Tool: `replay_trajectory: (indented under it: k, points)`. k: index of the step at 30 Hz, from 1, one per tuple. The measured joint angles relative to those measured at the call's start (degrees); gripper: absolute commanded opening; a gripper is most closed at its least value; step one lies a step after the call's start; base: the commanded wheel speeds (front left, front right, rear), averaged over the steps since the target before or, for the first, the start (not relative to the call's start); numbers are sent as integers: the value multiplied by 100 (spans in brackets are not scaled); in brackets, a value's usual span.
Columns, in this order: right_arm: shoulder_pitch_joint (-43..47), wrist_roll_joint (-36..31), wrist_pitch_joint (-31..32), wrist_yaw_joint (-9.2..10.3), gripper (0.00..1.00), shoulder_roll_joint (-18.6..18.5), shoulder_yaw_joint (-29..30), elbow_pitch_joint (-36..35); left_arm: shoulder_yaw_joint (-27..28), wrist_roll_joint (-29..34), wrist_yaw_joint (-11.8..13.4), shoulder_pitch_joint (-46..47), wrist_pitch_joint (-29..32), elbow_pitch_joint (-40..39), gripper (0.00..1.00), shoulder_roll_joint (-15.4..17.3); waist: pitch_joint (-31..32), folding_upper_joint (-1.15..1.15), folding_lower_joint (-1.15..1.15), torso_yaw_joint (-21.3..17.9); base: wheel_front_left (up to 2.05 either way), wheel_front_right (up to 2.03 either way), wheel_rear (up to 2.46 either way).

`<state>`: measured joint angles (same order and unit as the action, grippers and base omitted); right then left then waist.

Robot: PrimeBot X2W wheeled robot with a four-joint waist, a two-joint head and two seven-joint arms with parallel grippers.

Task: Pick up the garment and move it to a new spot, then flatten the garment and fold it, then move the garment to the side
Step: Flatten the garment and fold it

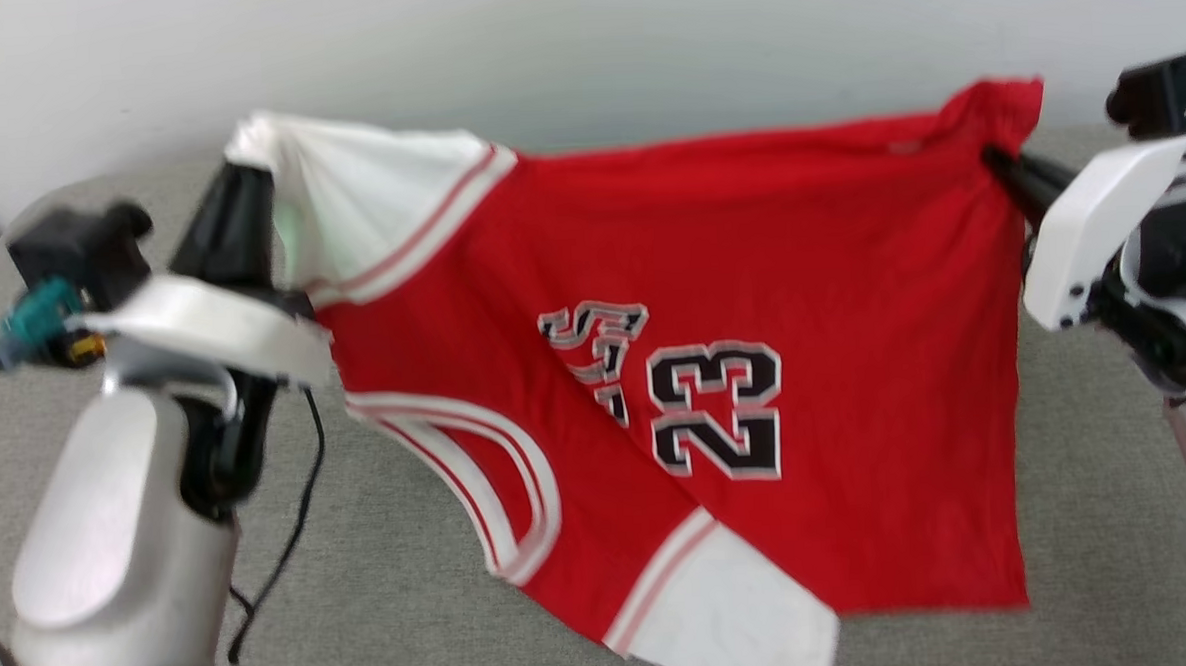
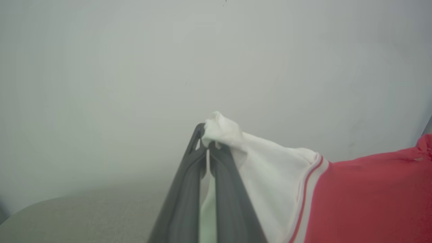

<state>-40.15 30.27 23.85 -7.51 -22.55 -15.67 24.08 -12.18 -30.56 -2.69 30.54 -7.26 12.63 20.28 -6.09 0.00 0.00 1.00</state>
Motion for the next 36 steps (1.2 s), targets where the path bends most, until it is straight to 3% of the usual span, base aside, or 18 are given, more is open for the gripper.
replay_trajectory:
  k: [6, 11, 23, 30, 36]
  points:
    - [-773, -216, -727, 0, 0, 314, 424, 81, 10, 78, -88, 1538, -146, 920, 0, -91, -168, 0, 0, -103, 0, 0, 0]
    - [-1736, -339, -1207, 0, 0, 353, 716, 19, 14, 211, -127, 2990, -271, 1389, 0, -113, -560, 0, 0, -127, 0, 0, 0]
    - [-4205, -436, -1702, 0, 0, 424, 905, 90, -68, 676, -237, 5939, -288, 1933, 0, 286, -1974, 0, 1, -220, 0, 0, 0]
    - [-5009, -434, -1950, 0, 0, 552, 931, 719, -213, 760, -290, 6562, -153, 2332, 0, 348, -2804, 0, 1, -280, 0, 0, 0]
    - [-5160, -365, -2134, 0, 0, 671, 632, 1463, -277, 655, -338, 6596, -260, 2925, 0, 219, -3319, 0, 1, -293, 0, 0, 0]
